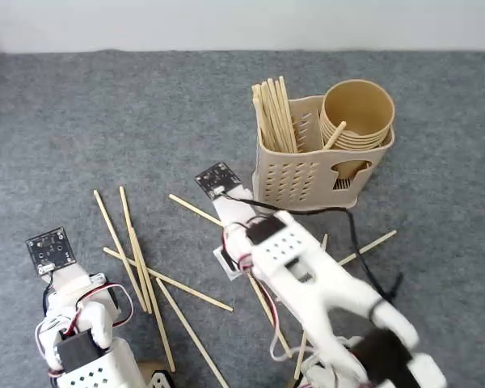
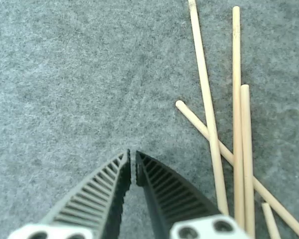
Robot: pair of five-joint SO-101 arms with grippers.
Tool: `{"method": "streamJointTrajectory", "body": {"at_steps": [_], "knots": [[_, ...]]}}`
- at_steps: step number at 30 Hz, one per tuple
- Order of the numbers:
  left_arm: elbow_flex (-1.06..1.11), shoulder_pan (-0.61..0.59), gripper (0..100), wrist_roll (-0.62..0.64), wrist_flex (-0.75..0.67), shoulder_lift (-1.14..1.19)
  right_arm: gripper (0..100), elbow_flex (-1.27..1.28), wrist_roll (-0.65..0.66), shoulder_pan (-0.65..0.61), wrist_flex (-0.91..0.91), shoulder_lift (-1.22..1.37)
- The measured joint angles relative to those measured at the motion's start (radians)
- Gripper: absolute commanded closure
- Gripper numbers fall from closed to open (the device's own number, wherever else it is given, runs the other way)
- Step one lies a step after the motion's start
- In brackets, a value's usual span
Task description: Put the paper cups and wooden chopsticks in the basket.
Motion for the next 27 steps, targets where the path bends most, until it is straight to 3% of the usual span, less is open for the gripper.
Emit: {"method": "streamJointTrajectory", "body": {"at_steps": [9,13,20,27], "knots": [[0.000,0.000,98,0.000,0.000,0.000,85.7,-0.112,0.068,0.000,0.000,0.253],[0.000,0.000,98,0.000,0.000,0.000,99.8,-0.130,0.087,0.008,-0.002,0.279],[0.000,0.000,98,0.000,0.000,0.000,99.1,-0.147,0.157,0.008,-0.044,0.285],[0.000,0.000,98,0.000,0.000,0.000,99.1,-0.385,0.242,0.005,0.005,0.313]]}}
